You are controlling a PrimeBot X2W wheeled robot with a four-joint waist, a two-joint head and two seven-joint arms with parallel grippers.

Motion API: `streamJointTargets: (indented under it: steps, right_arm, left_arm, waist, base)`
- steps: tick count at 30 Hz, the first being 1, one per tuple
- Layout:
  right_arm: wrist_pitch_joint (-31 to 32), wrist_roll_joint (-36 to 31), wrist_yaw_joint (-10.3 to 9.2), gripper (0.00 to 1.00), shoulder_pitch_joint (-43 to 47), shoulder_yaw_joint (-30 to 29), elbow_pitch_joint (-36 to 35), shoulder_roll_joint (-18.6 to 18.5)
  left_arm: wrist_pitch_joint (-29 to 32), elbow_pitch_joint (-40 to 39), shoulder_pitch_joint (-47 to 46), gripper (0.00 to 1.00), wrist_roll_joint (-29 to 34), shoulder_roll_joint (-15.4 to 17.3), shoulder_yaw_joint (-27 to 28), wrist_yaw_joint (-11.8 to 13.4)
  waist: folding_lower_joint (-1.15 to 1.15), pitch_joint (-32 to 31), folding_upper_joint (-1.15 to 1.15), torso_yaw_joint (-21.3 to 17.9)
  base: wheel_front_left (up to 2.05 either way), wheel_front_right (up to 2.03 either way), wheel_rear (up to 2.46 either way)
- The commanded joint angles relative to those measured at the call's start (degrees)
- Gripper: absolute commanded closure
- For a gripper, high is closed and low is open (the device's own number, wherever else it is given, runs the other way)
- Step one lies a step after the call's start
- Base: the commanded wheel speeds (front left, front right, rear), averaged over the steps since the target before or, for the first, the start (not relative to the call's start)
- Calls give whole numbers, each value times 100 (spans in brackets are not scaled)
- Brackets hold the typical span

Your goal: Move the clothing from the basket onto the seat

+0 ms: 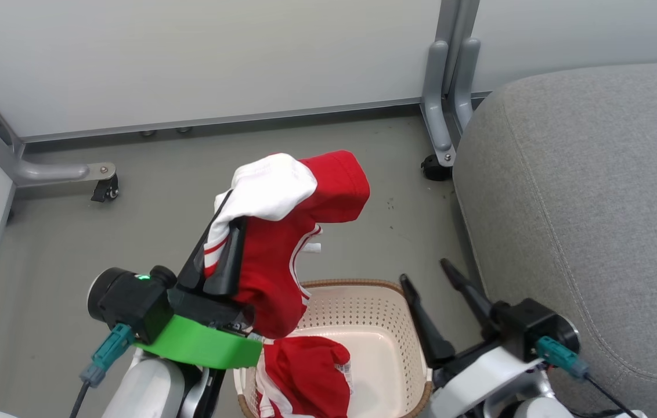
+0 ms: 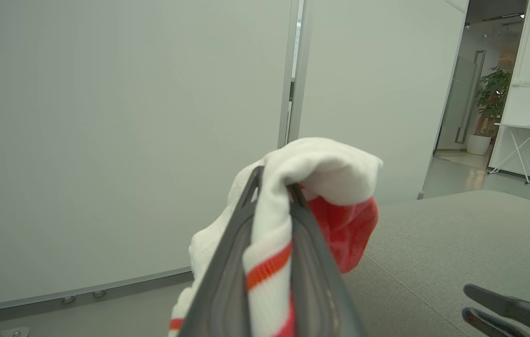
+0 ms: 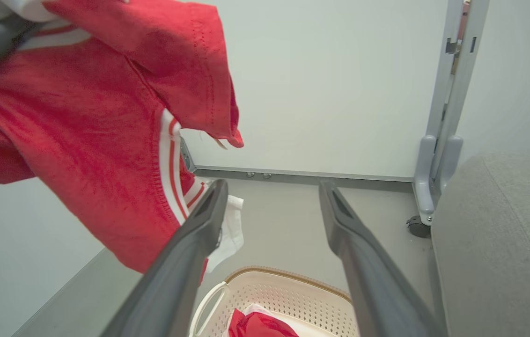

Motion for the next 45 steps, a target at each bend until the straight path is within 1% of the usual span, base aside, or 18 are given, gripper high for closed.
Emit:
streamJointTargets:
  steps: [1,5,9,13,18,22,31,32,33,34,35,45]
  right_arm:
    - [33,71,2,0,-151,243,26,-8]
    - [124,335,2,0,-438,1129,149,-11]
    - [88,551,2,0,-883,1925,336,-15]
    - [-47,740,2,0,-1378,2407,665,-13]
    - [-258,946,2,0,-1941,2735,1190,-14]
    - [-456,1209,2,0,-2276,2819,1550,-11]
    - [-665,1636,2,0,-2813,3180,2090,-12]
    - [-686,1683,2,18,-2858,3225,2132,-11]
    - [-694,1713,2,58,-2890,3258,2164,-11]
    - [-701,1753,2,94,-2925,3283,2200,-11]
    - [-711,1781,2,100,-2948,3302,2232,-11]
    - [-813,2039,2,100,-3102,3469,2448,-13]
  left_arm:
    - [-24,-41,-69,100,-34,28,22,30]
    - [-28,-47,-118,100,-23,51,0,14]
    - [-20,-40,-151,100,-16,52,-56,-14]
    - [-20,-25,-187,100,-23,45,-111,-41]
    - [6,-5,-273,100,30,65,-221,-76]
    - [3,-11,-299,100,36,65,-284,-97]
    - [-22,-43,-292,100,-49,43,-332,-112]
    - [-22,-46,-291,100,-51,44,-336,-111]
    - [-24,-50,-288,100,-50,46,-336,-107]
    - [-27,-54,-285,100,-53,50,-336,-101]
    - [-28,-57,-281,100,-61,48,-337,-99]
    - [-22,-54,-242,100,-125,69,-355,-60]
  waist:
    - [0,32,0,11]
    - [0,101,0,43]
    - [0,175,0,74]
    - [0,214,0,114]
    - [0,248,0,172]
    - [0,263,0,196]
    - [0,268,0,189]
    - [0,265,0,186]
    - [0,265,0,181]
    - [0,265,0,177]
    - [0,264,0,175]
    - [0,260,0,175]
  base:
    - [0,0,0]
    - [0,0,0]
    - [0,0,0]
    - [0,0,0]
    - [0,0,0]
    - [0,0,0]
    - [0,0,0]
    - [0,0,0]
    - [0,0,0]
    - [0,0,0]
    - [0,0,0]
    - [0,0,0]
